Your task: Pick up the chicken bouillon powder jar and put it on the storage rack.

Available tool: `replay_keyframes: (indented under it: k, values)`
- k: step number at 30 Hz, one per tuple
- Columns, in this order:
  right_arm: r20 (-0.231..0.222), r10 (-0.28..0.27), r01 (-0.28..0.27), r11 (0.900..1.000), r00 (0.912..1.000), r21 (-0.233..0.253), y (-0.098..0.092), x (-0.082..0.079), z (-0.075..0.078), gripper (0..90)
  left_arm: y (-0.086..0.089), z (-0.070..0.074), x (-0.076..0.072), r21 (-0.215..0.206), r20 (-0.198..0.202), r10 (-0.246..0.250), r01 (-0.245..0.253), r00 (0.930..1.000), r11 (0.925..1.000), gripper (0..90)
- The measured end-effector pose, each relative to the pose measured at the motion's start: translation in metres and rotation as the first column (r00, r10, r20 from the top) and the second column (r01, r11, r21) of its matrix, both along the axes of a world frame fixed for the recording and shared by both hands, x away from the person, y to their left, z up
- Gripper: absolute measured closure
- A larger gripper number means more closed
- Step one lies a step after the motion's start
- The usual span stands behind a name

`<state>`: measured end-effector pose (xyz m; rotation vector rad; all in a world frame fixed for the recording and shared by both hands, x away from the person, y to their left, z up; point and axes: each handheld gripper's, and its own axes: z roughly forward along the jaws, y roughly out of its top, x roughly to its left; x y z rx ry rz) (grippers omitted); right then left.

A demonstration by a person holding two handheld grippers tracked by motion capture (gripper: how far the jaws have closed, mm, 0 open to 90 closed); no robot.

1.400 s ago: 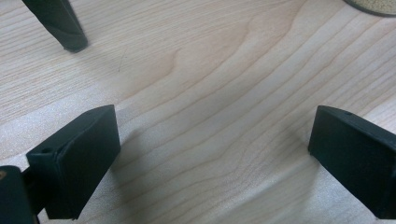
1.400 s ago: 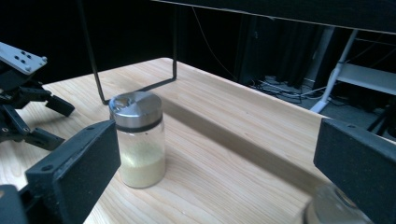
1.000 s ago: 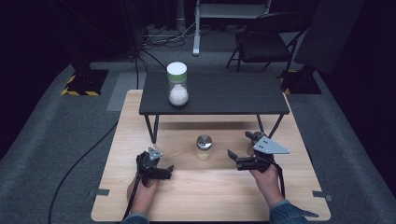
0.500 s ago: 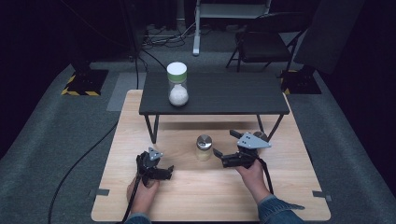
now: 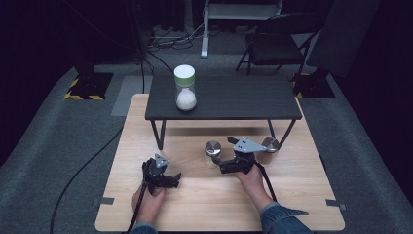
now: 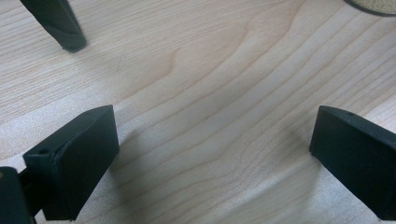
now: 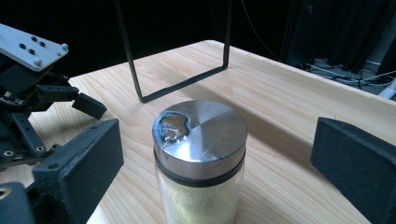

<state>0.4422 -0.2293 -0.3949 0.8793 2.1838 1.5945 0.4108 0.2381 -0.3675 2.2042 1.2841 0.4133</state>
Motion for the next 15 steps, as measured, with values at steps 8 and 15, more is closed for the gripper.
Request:
replay_keyframes:
  k: [8, 15]
  values:
    - [-0.026, 0.034, -0.035, 0.998, 0.9991, -0.047, 0.014, 0.009, -0.004, 5.2, 0.000, 0.000, 0.000, 0.000, 0.000, 0.000, 0.000, 1.0000, 1.0000, 1.2]
    - [-0.062, 0.036, -0.040, 0.997, 0.9974, -0.060, 0.024, 0.014, -0.010, 10.5, 0.000, 0.000, 0.000, 0.000, 0.000, 0.000, 0.000, 1.0000, 1.0000, 1.2]
